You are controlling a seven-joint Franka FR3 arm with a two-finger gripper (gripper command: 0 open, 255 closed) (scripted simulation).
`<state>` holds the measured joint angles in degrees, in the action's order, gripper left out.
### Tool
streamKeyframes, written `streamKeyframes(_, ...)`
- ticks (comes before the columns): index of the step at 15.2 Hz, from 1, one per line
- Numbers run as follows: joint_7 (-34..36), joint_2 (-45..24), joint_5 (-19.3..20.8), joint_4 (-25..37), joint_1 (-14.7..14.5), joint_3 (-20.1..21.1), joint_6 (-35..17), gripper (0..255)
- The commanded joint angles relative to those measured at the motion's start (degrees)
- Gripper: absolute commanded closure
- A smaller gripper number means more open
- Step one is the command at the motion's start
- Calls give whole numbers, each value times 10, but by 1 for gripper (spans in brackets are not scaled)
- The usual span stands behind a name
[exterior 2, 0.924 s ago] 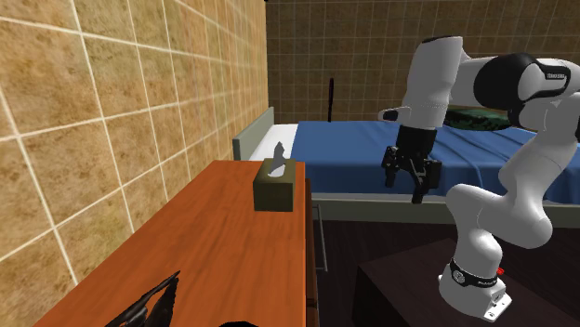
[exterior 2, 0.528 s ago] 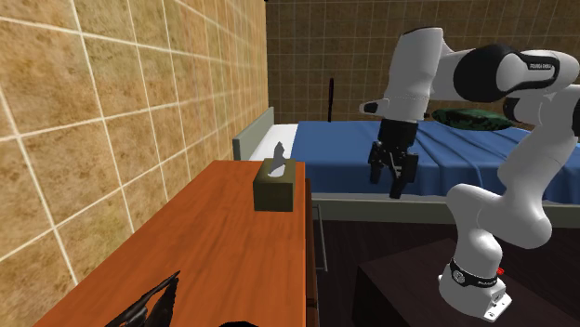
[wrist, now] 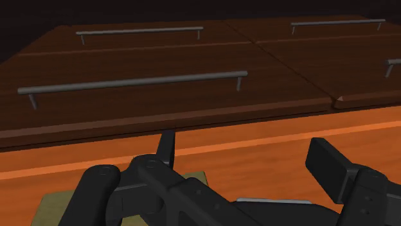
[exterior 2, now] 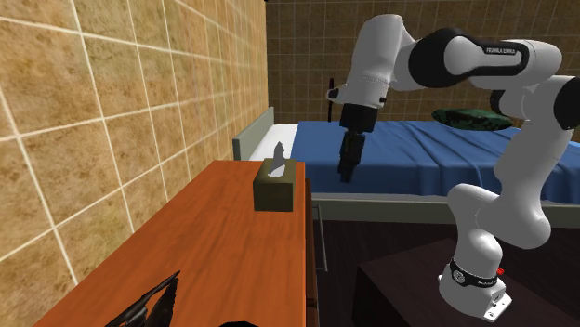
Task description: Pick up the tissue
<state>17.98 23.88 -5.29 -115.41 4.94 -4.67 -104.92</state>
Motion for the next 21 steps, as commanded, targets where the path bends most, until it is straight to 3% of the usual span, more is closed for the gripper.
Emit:
streamKeyframes(1,25,-40,-9,47,8,-7,-3,0)
streamKeyframes(12,148,-207,-65,265,53,-56,-6,0)
streamKeyframes(21,138,-189,-65,185,52,-54,-68,0)
